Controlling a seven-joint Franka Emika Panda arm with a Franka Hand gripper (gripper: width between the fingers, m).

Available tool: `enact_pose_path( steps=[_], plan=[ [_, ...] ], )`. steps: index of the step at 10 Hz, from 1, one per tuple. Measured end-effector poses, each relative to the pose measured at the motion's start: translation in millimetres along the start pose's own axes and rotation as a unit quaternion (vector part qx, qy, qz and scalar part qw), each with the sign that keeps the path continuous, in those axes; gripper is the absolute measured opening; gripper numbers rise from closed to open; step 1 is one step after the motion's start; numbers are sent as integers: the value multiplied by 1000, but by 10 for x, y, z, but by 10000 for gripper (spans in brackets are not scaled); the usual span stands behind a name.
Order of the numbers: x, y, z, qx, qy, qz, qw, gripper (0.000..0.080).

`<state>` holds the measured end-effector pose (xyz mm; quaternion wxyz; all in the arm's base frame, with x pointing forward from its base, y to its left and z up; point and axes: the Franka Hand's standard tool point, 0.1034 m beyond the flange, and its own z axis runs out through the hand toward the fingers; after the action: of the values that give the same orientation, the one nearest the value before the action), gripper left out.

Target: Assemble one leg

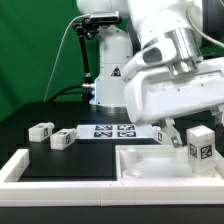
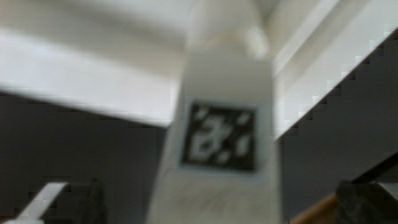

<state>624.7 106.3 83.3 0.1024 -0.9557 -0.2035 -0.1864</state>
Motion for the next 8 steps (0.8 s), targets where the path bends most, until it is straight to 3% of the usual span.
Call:
enact_pose_path(
  steps=[2, 3, 6, 7, 8],
  plan=[
    [19, -10, 8, 23, -60, 6, 998, 649],
    [4, -89, -3, 45, -112, 14, 993, 649],
    [20, -175, -42, 84, -196, 11, 977, 649],
    [79, -80, -31, 73, -175, 9, 982, 649],
    [60, -42, -27, 72, -174, 10, 982, 649]
  ],
)
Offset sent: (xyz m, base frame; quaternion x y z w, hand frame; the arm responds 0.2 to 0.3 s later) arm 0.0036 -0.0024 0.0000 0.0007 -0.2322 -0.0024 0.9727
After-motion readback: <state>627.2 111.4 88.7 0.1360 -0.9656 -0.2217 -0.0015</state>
